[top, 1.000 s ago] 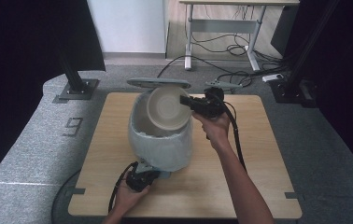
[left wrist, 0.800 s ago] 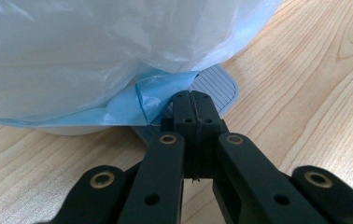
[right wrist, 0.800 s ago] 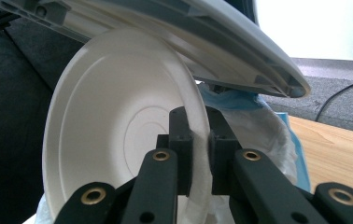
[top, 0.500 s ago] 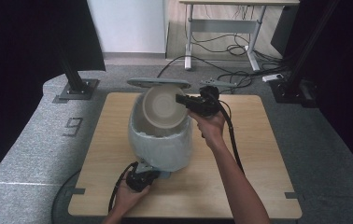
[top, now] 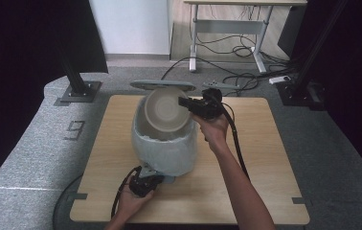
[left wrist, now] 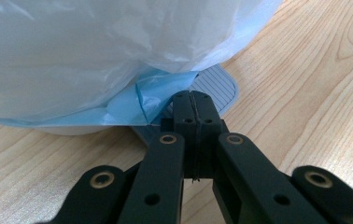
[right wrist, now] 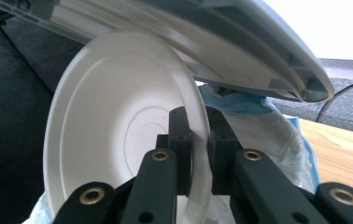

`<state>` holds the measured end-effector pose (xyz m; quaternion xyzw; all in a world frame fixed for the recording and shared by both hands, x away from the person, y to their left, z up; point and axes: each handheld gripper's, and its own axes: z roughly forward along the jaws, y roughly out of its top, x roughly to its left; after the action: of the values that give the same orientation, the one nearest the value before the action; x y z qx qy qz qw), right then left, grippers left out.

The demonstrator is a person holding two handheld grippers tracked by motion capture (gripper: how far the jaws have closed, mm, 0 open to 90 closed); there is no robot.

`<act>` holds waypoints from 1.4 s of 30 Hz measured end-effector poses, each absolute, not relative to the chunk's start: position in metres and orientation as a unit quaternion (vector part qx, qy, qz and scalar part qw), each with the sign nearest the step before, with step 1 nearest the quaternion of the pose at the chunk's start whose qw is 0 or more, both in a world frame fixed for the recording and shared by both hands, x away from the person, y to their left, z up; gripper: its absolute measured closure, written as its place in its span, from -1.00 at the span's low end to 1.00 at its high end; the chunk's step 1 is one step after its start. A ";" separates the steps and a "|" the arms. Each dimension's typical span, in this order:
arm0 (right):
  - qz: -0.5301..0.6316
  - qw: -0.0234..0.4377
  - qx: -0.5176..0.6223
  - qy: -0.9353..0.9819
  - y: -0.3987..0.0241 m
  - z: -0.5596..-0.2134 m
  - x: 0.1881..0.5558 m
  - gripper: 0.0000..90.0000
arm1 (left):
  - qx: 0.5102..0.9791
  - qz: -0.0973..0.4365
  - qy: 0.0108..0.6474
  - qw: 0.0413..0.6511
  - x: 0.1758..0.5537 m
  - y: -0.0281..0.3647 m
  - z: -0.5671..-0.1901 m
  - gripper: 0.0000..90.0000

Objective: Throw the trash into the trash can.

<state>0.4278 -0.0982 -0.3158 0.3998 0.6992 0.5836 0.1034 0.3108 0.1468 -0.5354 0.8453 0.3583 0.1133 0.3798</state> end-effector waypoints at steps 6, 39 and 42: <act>0.574 0.121 0.404 0.702 -0.100 -0.317 0.426 0.28 | 0.845 0.113 0.358 0.380 0.311 0.147 -0.535 1.00; 0.565 0.181 0.390 0.704 -0.205 -0.372 0.361 -0.01 | 0.843 0.112 0.362 0.382 0.311 0.147 -0.536 1.00; 0.566 0.181 0.393 0.702 -0.210 -0.376 0.360 -0.01 | 0.843 0.113 0.362 0.382 0.311 0.147 -0.536 1.00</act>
<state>0.3599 -0.2097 -0.3755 0.3928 0.7021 0.5658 0.1808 0.3105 0.1466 -0.5358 0.8427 0.3618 0.1130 0.3823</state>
